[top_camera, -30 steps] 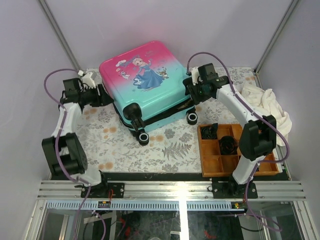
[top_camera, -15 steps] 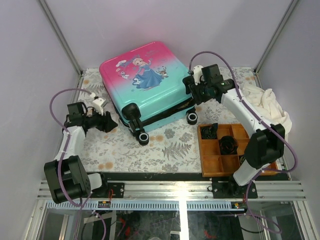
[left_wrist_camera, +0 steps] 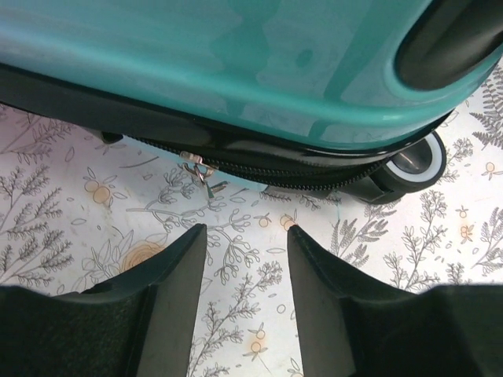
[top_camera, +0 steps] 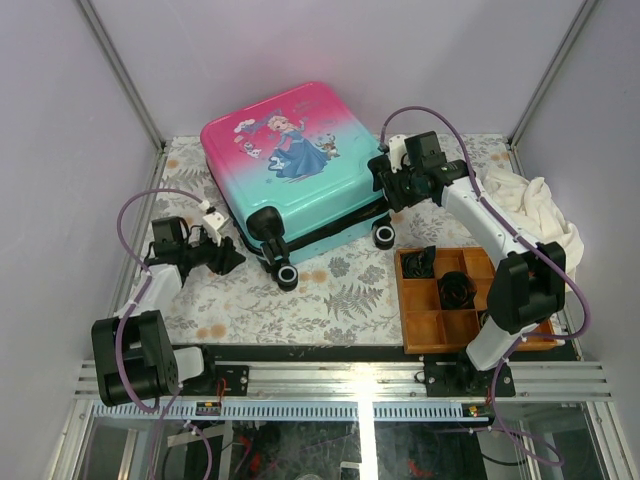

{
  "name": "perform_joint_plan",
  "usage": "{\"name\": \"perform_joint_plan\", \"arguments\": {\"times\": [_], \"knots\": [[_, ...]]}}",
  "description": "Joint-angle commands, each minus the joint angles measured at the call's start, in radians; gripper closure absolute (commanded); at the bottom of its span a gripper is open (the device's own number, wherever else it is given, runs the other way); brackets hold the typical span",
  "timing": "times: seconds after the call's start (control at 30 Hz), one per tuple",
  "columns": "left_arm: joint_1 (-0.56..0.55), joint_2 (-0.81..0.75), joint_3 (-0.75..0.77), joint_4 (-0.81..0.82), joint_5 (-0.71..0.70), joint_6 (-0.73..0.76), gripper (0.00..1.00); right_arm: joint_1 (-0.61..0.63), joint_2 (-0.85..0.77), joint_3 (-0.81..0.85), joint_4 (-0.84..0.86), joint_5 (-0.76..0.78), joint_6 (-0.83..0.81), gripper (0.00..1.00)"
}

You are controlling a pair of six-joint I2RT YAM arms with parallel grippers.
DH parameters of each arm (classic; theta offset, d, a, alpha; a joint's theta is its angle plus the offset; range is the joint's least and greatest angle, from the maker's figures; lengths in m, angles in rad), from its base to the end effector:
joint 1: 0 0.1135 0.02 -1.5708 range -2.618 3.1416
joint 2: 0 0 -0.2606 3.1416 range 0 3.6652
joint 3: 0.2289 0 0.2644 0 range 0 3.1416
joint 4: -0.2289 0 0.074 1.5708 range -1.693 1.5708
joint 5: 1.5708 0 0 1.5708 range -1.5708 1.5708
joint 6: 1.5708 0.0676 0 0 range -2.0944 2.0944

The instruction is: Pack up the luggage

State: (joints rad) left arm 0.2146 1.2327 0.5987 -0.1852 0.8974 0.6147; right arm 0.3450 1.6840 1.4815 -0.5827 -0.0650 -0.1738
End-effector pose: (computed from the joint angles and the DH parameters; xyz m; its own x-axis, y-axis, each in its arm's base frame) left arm 0.2613 0.0029 0.1703 -0.3590 0.2899 -0.8872 0.7292 0.6804 -0.0728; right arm 0.3879 0.1441 0.2794 -0.5895 -0.3952 -0.7045 -0.4900 0.8683 -0.0771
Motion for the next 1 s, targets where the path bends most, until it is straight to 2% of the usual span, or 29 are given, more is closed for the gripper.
{"name": "perform_joint_plan", "arguments": {"times": [0.0,0.23,0.37,0.53,0.87,0.9,0.97], "knots": [[-0.002,-0.020,-0.031,0.185,0.050,0.009,0.57,-0.009,-0.036,0.032,0.067,-0.016,0.015,1.00],[0.000,0.009,-0.056,0.346,0.039,-0.079,0.66,-0.008,-0.027,0.046,0.050,-0.011,0.014,1.00],[-0.001,0.020,-0.044,0.302,0.077,-0.055,0.82,-0.010,-0.027,0.048,0.047,-0.006,0.011,1.00],[0.000,-0.024,-0.050,0.189,0.102,0.061,0.99,-0.010,-0.026,0.053,0.046,-0.007,0.012,1.00],[-0.001,-0.121,-0.085,0.103,0.078,0.128,1.00,-0.009,-0.027,0.057,0.041,-0.010,0.016,1.00],[0.001,-0.131,-0.094,0.123,0.065,0.115,0.97,-0.009,-0.026,0.057,0.039,-0.011,0.016,1.00],[0.014,-0.149,-0.116,0.185,0.048,0.070,0.78,-0.010,-0.027,0.056,0.039,-0.012,0.015,1.00]]}}
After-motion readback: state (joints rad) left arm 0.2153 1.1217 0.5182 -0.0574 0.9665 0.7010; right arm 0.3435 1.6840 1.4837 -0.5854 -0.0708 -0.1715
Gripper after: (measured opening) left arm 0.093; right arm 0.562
